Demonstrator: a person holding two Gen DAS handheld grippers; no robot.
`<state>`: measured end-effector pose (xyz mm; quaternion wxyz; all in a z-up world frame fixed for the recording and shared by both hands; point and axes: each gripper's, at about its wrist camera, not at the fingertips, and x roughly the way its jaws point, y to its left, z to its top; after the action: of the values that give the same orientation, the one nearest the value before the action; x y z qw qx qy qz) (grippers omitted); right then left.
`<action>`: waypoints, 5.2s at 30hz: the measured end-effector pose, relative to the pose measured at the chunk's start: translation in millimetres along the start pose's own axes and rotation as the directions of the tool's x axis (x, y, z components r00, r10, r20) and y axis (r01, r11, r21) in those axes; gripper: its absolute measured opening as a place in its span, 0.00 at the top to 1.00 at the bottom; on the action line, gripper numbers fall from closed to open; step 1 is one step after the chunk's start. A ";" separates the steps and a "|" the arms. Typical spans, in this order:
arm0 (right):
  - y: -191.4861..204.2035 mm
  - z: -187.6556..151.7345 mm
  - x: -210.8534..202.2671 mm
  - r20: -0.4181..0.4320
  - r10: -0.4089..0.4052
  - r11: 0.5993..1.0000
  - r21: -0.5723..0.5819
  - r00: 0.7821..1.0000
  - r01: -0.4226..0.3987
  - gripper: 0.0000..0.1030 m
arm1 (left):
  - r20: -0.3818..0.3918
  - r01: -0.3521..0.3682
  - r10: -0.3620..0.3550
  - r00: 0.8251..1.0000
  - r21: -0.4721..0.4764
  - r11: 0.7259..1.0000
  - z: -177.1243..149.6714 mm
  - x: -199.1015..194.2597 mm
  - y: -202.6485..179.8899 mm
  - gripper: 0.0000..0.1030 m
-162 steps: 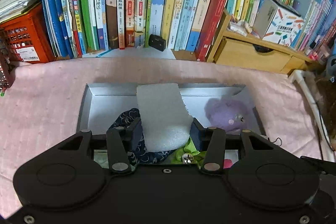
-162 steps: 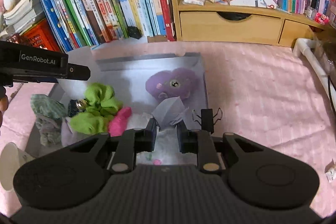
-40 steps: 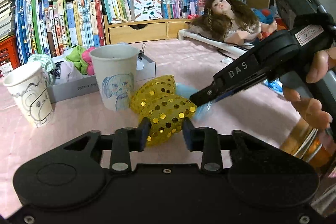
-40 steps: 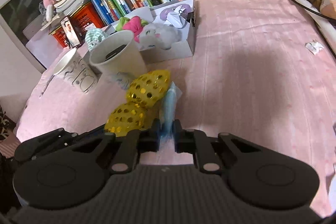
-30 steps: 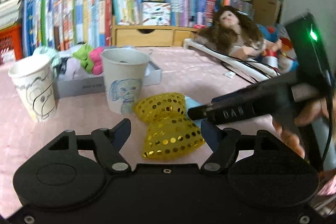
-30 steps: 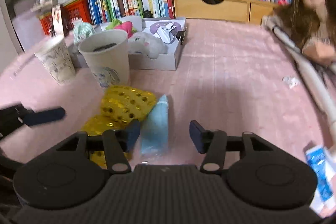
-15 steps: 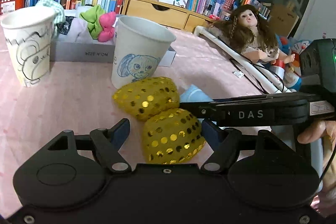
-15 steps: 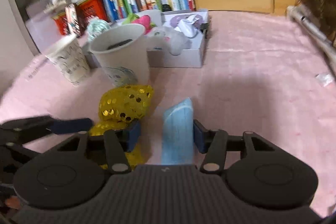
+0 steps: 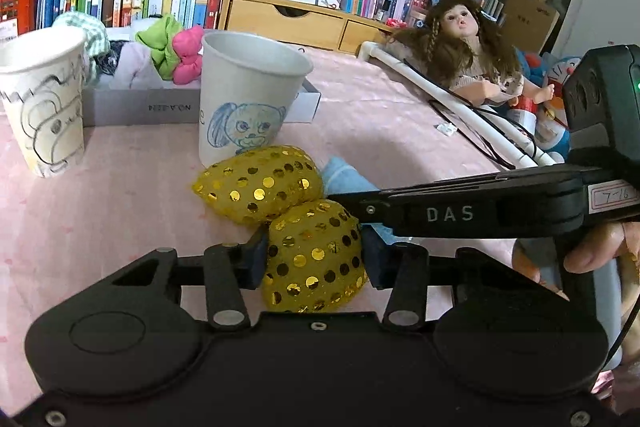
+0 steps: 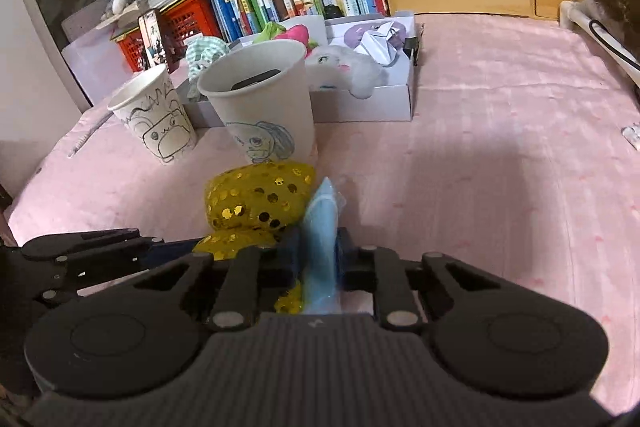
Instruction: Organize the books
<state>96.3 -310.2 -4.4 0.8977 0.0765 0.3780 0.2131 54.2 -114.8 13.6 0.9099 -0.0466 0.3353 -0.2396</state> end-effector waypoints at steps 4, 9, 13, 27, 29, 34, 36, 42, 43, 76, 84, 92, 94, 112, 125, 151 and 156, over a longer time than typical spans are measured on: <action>0.0 0.8 -7.4 0.021 -0.012 1.000 0.018 1.000 0.012 0.80 | 0.024 -0.020 0.019 1.000 0.043 0.999 5.2 -9.0 -3.5 0.58; 4.2 8.8 -22.1 0.075 -0.035 0.999 0.027 0.997 0.033 0.80 | 0.058 -0.031 0.026 0.998 0.089 0.996 14.8 -26.1 -7.7 0.58; 10.0 17.3 -32.3 0.117 -0.047 0.999 0.022 0.992 0.044 0.80 | 0.088 -0.035 0.024 0.996 0.117 0.993 22.6 -40.5 -10.5 0.58; 25.5 32.9 -47.0 0.182 -0.080 0.997 0.022 0.980 0.077 0.80 | 0.178 -0.048 0.021 0.984 0.147 0.988 41.4 -78.1 -6.6 0.59; 26.6 34.6 -48.0 0.187 -0.084 0.996 0.025 0.979 0.081 0.80 | 0.189 -0.048 0.020 0.982 0.145 0.988 44.7 -81.7 -5.3 0.59; 30.5 38.2 -49.9 0.199 -0.091 0.996 0.019 0.976 0.089 0.80 | 0.205 -0.065 0.035 0.978 0.138 0.988 50.5 -85.3 -0.4 0.59; 31.9 39.8 -50.3 0.202 -0.093 0.996 0.017 0.975 0.091 0.80 | 0.206 -0.073 0.044 0.978 0.136 0.988 51.7 -85.1 1.6 0.59; 34.5 44.9 -50.0 0.209 -0.098 0.995 0.018 0.973 0.097 0.80 | 0.207 -0.095 0.067 0.976 0.128 0.987 57.6 -83.8 8.8 0.59; 34.7 46.1 -49.8 0.210 -0.099 0.995 0.019 0.973 0.097 0.80 | 0.206 -0.097 0.070 0.976 0.126 0.987 59.0 -83.5 10.3 0.59; 51.4 156.7 5.8 0.228 -0.132 0.991 0.054 0.965 0.123 0.80 | 0.100 -0.274 0.266 0.959 0.084 0.958 196.5 -30.1 108.0 0.59; 55.1 182.5 50.2 0.173 -0.140 0.990 0.025 0.975 0.138 0.80 | -0.009 -0.316 0.317 0.948 0.076 0.946 216.5 16.3 129.7 0.59; 52.8 210.0 96.8 0.139 -0.160 0.987 -0.010 0.977 0.163 0.80 | -0.097 -0.324 0.326 0.940 0.040 0.945 234.4 58.1 147.9 0.59; 47.1 212.4 107.9 0.115 -0.167 0.986 0.002 0.979 0.168 0.80 | -0.119 -0.317 0.318 0.941 0.028 0.948 235.3 65.9 151.8 0.59; 27.7 210.1 169.5 -0.030 -0.224 0.974 -0.029 0.974 0.224 0.79 | -0.218 -0.273 0.258 0.941 -0.039 0.961 232.4 102.5 179.0 0.58; 26.6 209.5 181.2 -0.084 -0.231 0.973 -0.036 0.969 0.229 0.79 | -0.243 -0.270 0.249 0.938 -0.056 0.961 231.3 110.7 184.5 0.58; 27.2 208.2 179.4 -0.114 -0.266 0.963 -0.075 0.957 0.259 0.57 | -0.244 -0.260 0.245 0.938 -0.031 0.965 230.8 110.2 177.0 0.52; 28.2 207.0 174.6 -0.096 -0.266 0.963 -0.082 0.959 0.258 0.53 | -0.235 -0.259 0.248 0.940 -0.019 0.966 230.6 107.3 173.6 0.47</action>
<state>343.3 -203.1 36.8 0.8988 -0.0164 0.4242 0.1089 341.2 -29.6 85.7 0.8866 0.0023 0.4477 -0.1159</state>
